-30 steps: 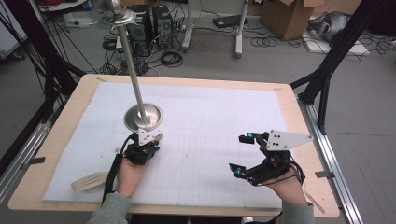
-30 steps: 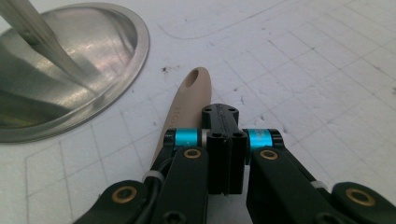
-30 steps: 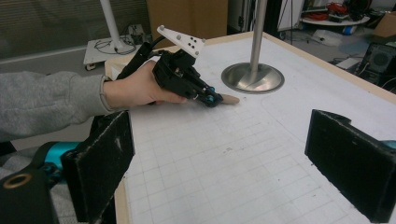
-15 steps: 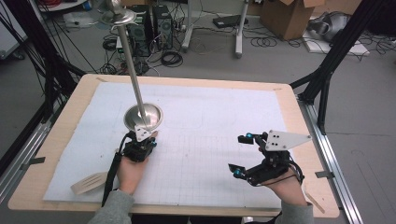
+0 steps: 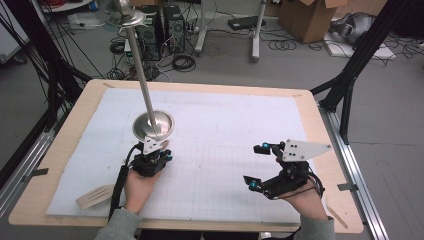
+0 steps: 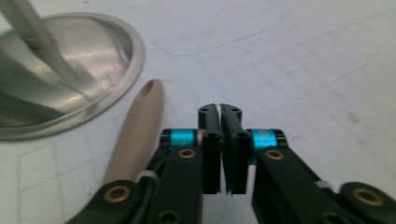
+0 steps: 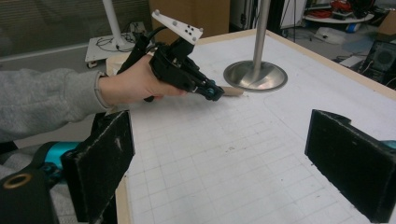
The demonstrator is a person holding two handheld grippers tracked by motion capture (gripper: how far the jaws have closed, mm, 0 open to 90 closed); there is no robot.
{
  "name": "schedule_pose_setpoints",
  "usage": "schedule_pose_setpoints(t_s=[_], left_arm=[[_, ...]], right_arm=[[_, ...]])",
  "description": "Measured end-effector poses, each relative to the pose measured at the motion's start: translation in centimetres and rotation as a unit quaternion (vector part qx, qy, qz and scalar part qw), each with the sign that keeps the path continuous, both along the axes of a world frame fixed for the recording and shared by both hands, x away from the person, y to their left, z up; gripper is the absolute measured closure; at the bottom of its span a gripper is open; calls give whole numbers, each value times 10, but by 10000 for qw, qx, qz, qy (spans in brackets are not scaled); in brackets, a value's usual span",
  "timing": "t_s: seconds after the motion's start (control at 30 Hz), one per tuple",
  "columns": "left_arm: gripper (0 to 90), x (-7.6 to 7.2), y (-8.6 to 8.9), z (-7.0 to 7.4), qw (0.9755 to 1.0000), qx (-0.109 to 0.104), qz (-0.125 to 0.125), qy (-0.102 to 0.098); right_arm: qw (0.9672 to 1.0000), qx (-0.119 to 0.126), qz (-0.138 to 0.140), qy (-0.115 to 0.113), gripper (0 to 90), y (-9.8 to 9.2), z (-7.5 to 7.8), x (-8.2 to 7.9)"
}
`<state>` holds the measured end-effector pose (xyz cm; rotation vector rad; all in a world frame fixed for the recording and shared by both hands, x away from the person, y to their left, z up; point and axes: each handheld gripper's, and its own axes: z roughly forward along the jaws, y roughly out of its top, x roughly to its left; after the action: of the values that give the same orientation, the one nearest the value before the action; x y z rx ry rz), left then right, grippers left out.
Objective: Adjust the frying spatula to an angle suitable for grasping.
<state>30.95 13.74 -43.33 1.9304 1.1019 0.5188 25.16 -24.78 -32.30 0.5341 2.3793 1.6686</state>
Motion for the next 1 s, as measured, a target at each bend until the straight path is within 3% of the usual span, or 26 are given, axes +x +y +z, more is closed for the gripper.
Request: schedule_pose_setpoints(t_s=[0.3,0.43,0.57,0.8,0.97,1.0], left_arm=[[518,-17,3,41,9988,-55,-384,-289],[377,-24,17,62,9968,-183,-662,-404],[229,-26,40,75,9959,-353,-701,-451],[166,-25,83,74,9956,-541,-662,-374],[167,-28,108,61,9938,-776,-703,-378],[167,-26,111,57,9945,-741,-694,-251]], right_arm=[[10000,-1,6,9,72,1,0,3],[10000,28,9,29,72,-1,0,3],[10000,49,5,0,72,-1,0,3],[10000,-35,5,30,72,2,-2,4],[9999,-107,4,96,72,5,-5,6],[9998,-130,11,115,72,6,-6,6]])
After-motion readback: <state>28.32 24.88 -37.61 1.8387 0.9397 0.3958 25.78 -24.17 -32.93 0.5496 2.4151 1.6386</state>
